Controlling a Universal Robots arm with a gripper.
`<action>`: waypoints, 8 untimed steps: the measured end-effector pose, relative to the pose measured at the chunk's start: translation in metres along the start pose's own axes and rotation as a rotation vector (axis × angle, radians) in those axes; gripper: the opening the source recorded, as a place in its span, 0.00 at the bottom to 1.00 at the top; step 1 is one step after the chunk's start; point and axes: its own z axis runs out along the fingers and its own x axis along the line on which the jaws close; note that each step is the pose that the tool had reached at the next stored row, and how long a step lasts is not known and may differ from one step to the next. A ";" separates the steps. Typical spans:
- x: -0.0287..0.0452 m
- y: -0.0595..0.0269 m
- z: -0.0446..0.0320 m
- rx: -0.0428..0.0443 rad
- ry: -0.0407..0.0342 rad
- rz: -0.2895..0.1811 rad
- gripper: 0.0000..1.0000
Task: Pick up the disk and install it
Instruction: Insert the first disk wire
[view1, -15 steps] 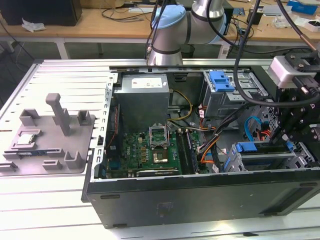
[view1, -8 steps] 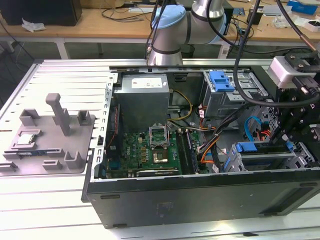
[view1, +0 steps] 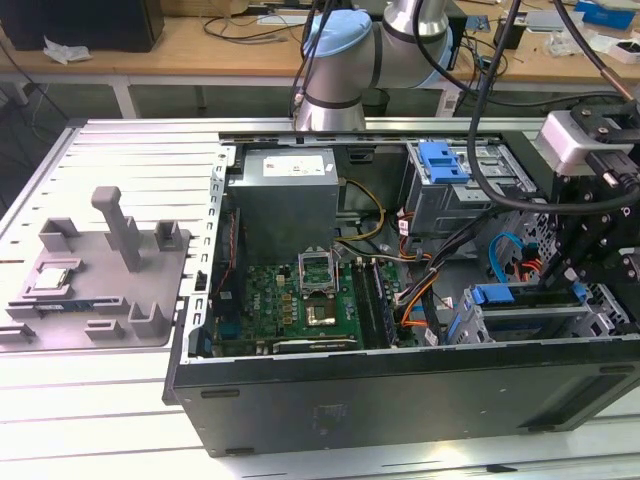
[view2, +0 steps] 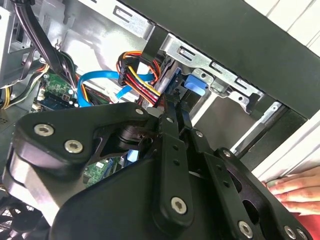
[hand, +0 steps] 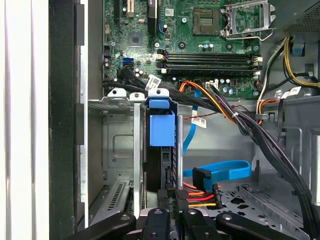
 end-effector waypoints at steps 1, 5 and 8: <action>0.0000 0.0000 -0.0003 0.0000 0.0000 0.000 0.16; 0.0000 0.0000 -0.0003 0.0001 0.0003 0.000 0.16; -0.0005 0.0000 0.0000 0.0001 0.0002 0.000 0.16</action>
